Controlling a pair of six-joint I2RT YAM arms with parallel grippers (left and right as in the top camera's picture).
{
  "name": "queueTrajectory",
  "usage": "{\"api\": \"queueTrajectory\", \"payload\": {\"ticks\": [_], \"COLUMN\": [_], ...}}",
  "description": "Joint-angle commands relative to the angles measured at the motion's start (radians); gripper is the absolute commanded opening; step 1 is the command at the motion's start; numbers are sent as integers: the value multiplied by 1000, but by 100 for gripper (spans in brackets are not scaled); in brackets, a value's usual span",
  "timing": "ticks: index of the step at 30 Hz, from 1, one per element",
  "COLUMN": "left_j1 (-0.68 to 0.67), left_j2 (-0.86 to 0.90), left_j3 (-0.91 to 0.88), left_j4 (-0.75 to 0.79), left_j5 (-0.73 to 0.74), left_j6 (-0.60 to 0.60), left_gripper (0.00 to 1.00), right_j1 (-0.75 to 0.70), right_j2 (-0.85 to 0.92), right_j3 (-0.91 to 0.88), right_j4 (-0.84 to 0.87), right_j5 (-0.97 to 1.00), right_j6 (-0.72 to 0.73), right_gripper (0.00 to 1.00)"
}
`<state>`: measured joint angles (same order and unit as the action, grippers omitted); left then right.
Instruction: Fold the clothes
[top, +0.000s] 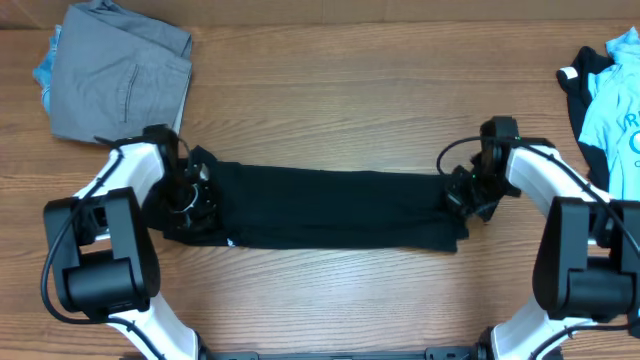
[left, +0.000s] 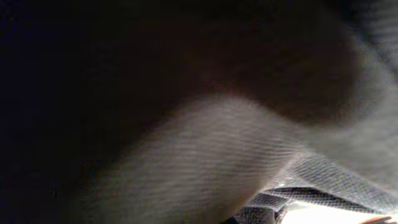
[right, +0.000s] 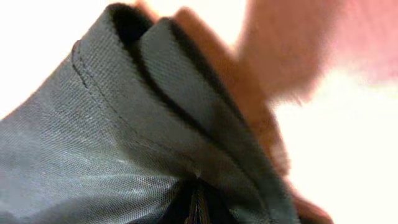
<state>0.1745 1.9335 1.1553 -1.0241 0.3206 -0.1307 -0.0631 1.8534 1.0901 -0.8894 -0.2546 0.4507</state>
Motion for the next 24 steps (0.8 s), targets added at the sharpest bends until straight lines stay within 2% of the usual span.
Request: {"api": "queueTrajectory", "payload": {"ticks": [1,5,11,14,17,18,19,20,21,22,23,24], "left_j1": [57,74,74,74,74,74,74,74,74,74,74,74], "left_j2": [8,7,-25,-69,-140,-169,-203,-235,-269,-307,-335,-365], "left_j3": [-20,-19,-14,-13,-13,-13,-12,-11,-11,-10,-8,-6], "left_j4": [16,16,15,12,7,7,5,1,-5,-13,-20,-29], "left_j5": [-144,-122,-21,43,31,13,-9,-29,-49,-69,-84,-97], "left_j6": [-43,-50,-40,-23,-23,-23,-23,-23,-23,-23,-23,-23], "left_gripper": [4,4,4,4,6,8,13,28,42,52,62,74], "right_j1": [-11,-11,-11,-11,-13,-16,-20,-27,-32,-40,-48,-61], "right_j2": [29,29,29,29,26,26,26,26,26,26,26,26], "right_j3": [80,132,274,361,442,463,483,500,507,513,513,513], "right_j4": [29,23,-113,-214,-312,-340,-365,-392,-404,-417,-419,-422], "right_j5": [105,123,122,123,129,126,121,120,122,127,127,134], "right_j6": [-10,-10,-11,-13,-8,-5,-6,-8,-14,-22,-37,-40], "right_gripper": [4,4,5,10,18,25,38,49,64,89,100,100]}}
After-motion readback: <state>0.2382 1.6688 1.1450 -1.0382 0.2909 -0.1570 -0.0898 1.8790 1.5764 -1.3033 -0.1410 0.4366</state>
